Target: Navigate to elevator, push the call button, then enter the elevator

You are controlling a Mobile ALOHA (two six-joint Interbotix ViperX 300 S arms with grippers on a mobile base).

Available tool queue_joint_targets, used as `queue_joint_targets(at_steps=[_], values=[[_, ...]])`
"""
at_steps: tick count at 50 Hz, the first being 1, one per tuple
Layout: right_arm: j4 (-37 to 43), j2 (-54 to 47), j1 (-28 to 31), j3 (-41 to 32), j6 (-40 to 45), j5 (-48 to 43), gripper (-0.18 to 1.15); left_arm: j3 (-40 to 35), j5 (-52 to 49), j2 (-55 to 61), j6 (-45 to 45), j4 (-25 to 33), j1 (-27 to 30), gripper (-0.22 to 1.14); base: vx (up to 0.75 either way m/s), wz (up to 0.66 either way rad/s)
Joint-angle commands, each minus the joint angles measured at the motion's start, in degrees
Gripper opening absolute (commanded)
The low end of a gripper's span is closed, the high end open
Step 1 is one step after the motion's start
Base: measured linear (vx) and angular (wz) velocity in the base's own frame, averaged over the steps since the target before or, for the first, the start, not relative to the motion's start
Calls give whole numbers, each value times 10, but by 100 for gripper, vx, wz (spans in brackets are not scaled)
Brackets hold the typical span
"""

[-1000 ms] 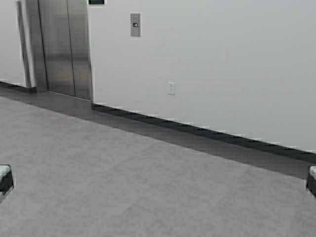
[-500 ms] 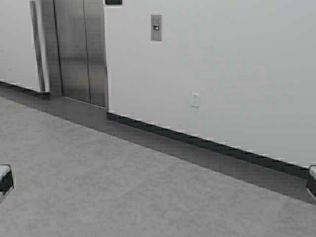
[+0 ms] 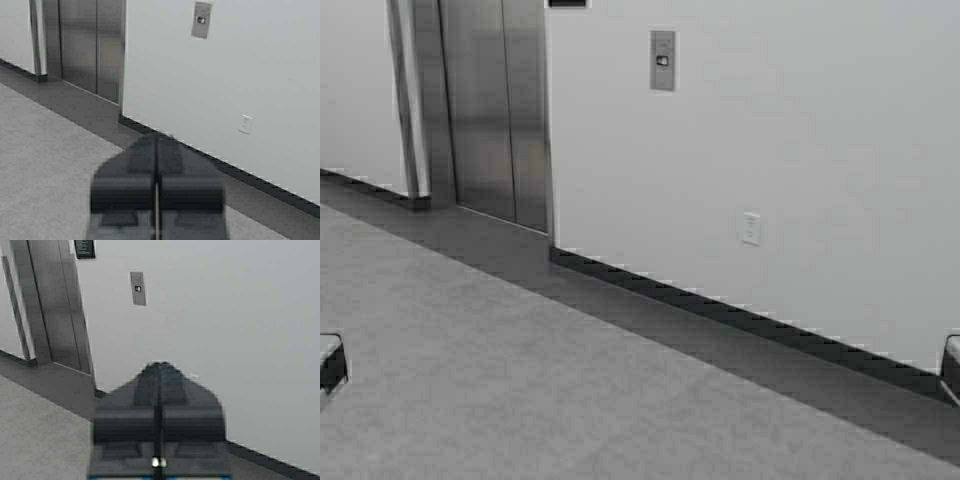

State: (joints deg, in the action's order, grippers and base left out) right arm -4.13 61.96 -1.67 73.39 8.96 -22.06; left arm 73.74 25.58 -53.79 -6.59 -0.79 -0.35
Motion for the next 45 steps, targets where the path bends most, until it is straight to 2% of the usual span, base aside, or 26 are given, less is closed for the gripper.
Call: queue_joint_targets(at_steps=[1,22,45], values=[[0,4,0,-8,2,-4,5,-14,4,4,0,-1,0,2,70,15],[0,25,0,3,0,-1,5,-11,4,3,-1,0,0,2,72,17],[0,29,0,8,1,0,5,3,6,-5,-2,0,0,2,69,0]])
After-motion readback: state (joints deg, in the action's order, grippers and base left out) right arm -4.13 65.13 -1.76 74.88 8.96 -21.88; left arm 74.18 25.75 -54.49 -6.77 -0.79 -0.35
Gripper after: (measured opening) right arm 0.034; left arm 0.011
